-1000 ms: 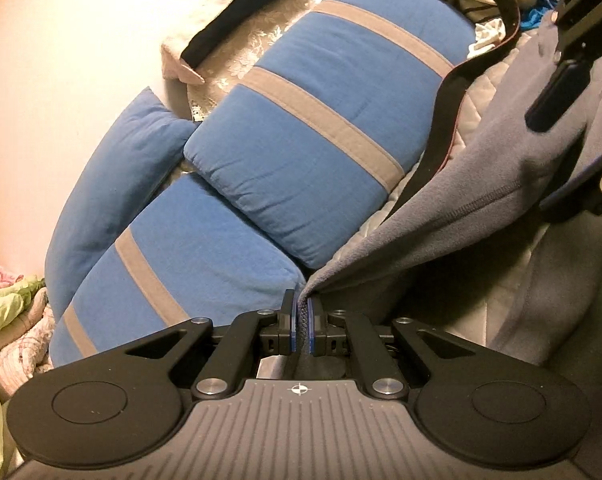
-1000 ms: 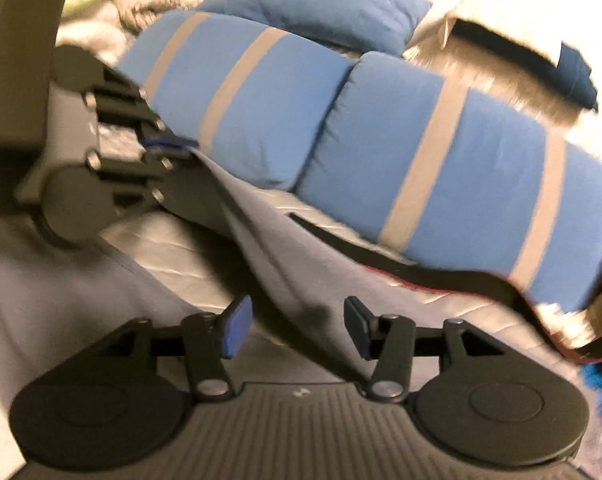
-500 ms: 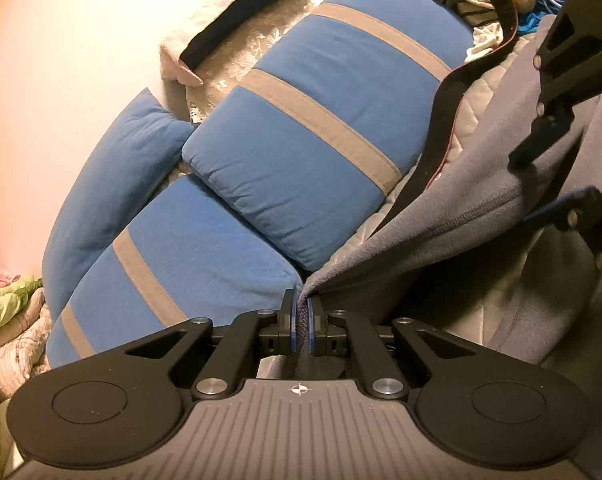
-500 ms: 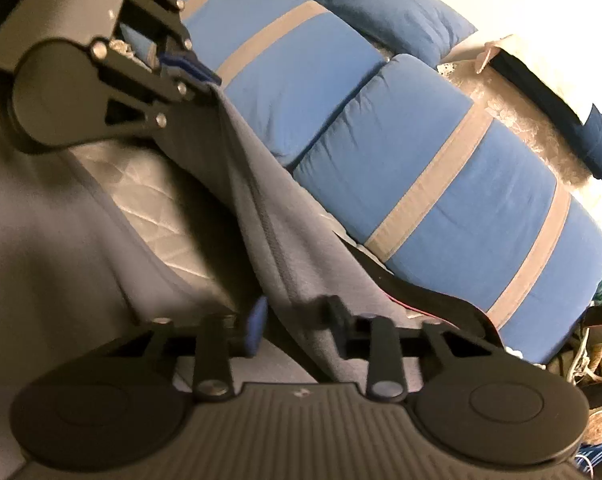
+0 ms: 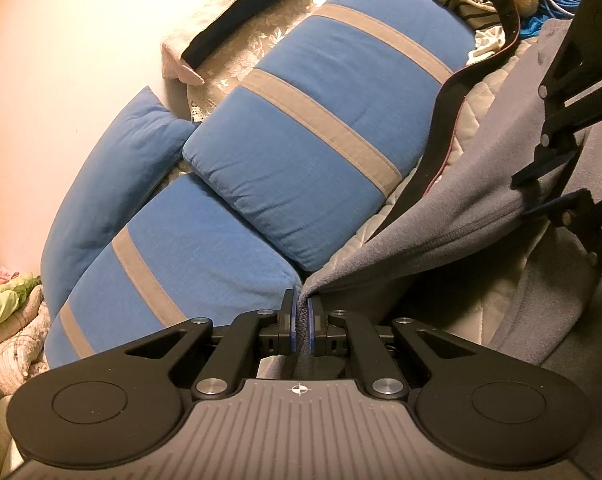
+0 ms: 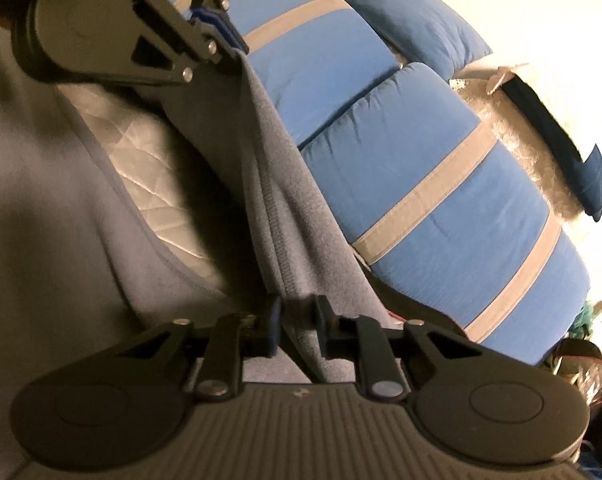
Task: Fold clothes
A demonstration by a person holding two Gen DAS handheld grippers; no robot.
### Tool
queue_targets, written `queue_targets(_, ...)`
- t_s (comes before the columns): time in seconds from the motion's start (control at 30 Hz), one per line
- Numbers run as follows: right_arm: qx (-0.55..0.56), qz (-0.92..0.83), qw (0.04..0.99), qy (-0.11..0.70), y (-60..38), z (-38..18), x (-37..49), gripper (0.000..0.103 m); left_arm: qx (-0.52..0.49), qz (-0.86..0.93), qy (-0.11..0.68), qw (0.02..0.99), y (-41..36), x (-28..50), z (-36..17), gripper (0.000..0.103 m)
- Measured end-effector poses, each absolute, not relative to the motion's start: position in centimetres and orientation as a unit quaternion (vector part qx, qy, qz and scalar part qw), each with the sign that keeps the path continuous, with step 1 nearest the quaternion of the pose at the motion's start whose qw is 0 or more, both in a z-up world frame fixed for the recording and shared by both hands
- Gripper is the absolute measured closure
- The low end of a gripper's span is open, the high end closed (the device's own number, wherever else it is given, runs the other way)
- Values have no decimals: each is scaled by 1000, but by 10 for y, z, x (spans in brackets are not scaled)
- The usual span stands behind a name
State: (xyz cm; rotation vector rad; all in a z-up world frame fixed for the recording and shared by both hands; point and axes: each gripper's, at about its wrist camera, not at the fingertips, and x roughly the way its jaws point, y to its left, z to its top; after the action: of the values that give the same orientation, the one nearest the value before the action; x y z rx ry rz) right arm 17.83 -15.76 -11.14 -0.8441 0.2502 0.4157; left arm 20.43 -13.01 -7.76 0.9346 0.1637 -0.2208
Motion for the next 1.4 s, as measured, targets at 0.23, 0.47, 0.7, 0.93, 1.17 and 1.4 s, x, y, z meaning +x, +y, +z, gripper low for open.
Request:
queue_targets(0.23, -412, 203, 880, 116, -174, -97, 167, 98, 474, -117, 92, 868, -132, 206, -88, 97)
queue_targets(0.47, -399, 239, 873, 145, -199, -88, 161, 99, 529, -152, 132, 824, -131, 203, -112, 97)
queue_targets(0.7, -403, 252, 868, 145, -208, -88, 155, 100, 571, -194, 158, 782, -123, 195, -129, 97)
queue_targets(0.93, -395, 250, 872, 144, -208, -89, 156, 100, 522, -221, 101, 818, -123, 182, -110, 65)
queue_targets(1.17, -395, 249, 874, 138, -209, -88, 155, 100, 501, -291, 76, 812, -151, 167, -100, 61)
queue_targets(1.4, -393, 252, 874, 134, -211, -88, 157, 100, 517, -333, 83, 784, -170, 170, -113, 61)
